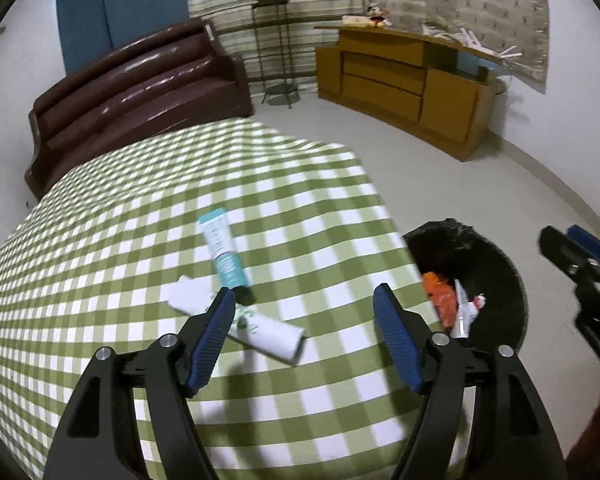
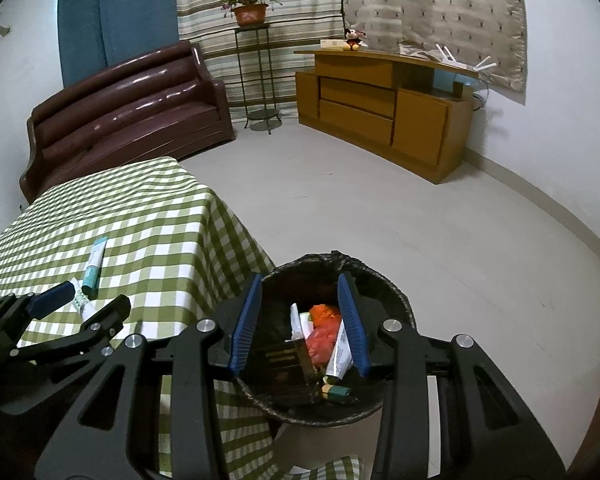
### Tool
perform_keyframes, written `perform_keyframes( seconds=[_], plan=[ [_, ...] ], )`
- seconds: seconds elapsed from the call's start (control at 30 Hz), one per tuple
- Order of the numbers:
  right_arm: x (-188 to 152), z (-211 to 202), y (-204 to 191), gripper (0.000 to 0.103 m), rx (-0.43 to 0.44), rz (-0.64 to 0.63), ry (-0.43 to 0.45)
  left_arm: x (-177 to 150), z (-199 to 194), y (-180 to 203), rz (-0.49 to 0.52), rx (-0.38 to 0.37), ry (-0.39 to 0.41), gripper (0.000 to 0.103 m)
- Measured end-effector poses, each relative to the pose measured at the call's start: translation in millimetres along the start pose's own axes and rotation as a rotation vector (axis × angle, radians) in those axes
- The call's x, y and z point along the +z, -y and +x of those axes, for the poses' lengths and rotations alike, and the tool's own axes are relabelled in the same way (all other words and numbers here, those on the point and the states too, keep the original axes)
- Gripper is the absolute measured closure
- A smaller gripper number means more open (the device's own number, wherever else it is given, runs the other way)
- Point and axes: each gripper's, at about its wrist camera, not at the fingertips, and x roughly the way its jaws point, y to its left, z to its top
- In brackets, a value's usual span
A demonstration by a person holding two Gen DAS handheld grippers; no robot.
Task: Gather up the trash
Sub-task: 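Move both open tools back over the table toward the two tubes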
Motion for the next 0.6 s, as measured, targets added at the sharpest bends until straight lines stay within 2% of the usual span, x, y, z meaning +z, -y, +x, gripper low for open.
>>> perform_keyframes(
  seconds=[0.37,0.6],
  plan=[
    [1,-3,0,0.064,0.017,-0.001,-0.007,-9,6,-24,-0.028,0.041,-0.057,0.033],
    [0,-1,-1,0.064,0.022,0.001,-0.011,-15,5,-51,-0.074,0.036,-0.092,0.033]
  ],
)
